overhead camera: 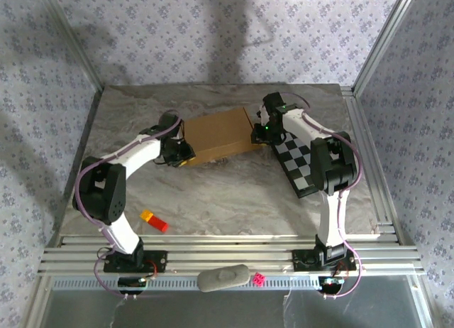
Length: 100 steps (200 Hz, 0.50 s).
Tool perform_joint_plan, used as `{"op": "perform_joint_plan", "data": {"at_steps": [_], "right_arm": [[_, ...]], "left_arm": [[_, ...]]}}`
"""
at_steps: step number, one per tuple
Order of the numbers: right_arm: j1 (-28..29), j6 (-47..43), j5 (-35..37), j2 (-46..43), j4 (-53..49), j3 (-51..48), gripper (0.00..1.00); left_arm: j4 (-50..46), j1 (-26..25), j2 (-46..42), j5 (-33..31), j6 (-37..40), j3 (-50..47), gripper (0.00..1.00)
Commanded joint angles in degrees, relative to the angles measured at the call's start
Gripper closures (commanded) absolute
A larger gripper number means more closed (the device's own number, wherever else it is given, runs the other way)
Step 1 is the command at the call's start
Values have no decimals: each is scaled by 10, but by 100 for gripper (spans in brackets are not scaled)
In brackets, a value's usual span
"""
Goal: Fold the paper box
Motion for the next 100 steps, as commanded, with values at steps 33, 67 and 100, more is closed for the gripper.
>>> {"op": "perform_joint_plan", "data": {"at_steps": [33,67,100], "right_arm": [[-2,-4,2,12,-25,23,73],[-2,-5,6,9,-28,27,73],[-2,-6,13,9,-23,22,75]], "left_arm": [[61,-12,14,1,-1,-18,77],[59,-12,5,-13,5,-16,83],[50,-12,4,-26,21,-16,86]]}}
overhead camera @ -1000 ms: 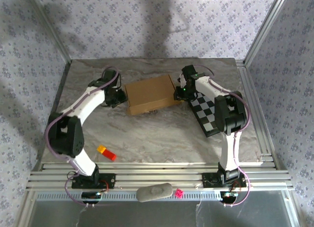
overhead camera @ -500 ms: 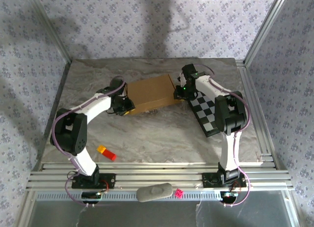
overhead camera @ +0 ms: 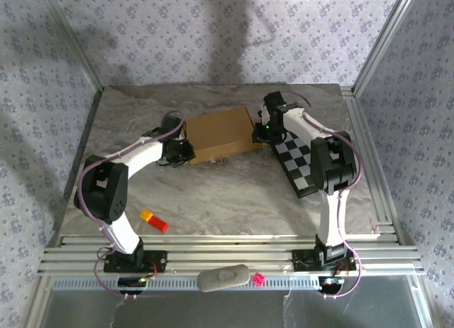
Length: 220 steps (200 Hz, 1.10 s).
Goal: Fold the paper box
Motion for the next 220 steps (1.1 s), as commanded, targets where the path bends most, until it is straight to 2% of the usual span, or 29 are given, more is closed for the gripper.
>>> {"op": "perform_joint_plan", "data": {"at_steps": [1,50,94,220], "right_arm": [[1,-6,9,5,-12,12,75],[1,-8,25,-2,10,-9,76],[-1,-6,44,-8,45,-35,78],[-7,-4,45,-6,94,-50,81]], "left_arm": [[-1,-4,-3,-18,16,0,86],[-17,-4,4,-41,45,2,87],[-18,-9,1,-80,100,-3,87],[97,-16,-35,-138,192,-82,83]]}}
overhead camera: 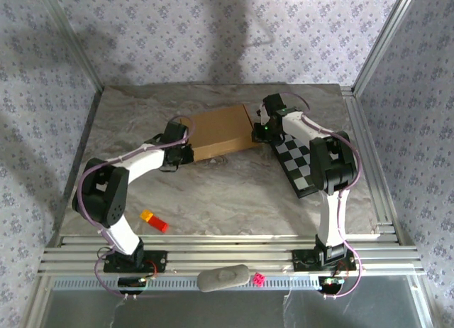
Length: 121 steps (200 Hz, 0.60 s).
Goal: Fold the paper box
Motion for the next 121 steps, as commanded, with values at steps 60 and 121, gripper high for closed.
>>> {"op": "perform_joint_plan", "data": {"at_steps": [60,121], "right_arm": [[-8,-8,38,-1,13,-15,82],[-10,-9,31,6,7,-2,83]], "left_arm": [[21,2,-4,-40,46,-33,80],[-6,2,-37,-41,29,2,69]]}}
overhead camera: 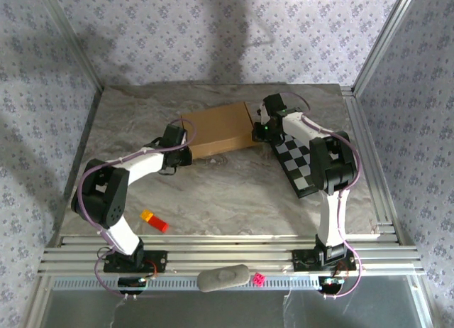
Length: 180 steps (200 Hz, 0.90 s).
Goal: Fold the paper box
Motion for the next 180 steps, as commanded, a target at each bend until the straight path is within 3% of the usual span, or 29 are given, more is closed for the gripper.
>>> {"op": "perform_joint_plan", "data": {"at_steps": [1,59,93,117,180], "right_arm": [[-8,-8,26,6,-13,5,83],[-9,-9,26,13,-12,10,83],[-9,-9,26,13,-13,11,83],[-9,-10,27,12,-13,10,83],[-9,-11,28,15,-8,13,83]], "left_arm": [[-39,1,-34,-12,-9,29,69],[-91,50,-77,40,-141,71,61],[-130,87,1,135,-221,157,60],[-148,83,42,159,-276,208,58],[-304,73,223,123,-196,412,58]]}}
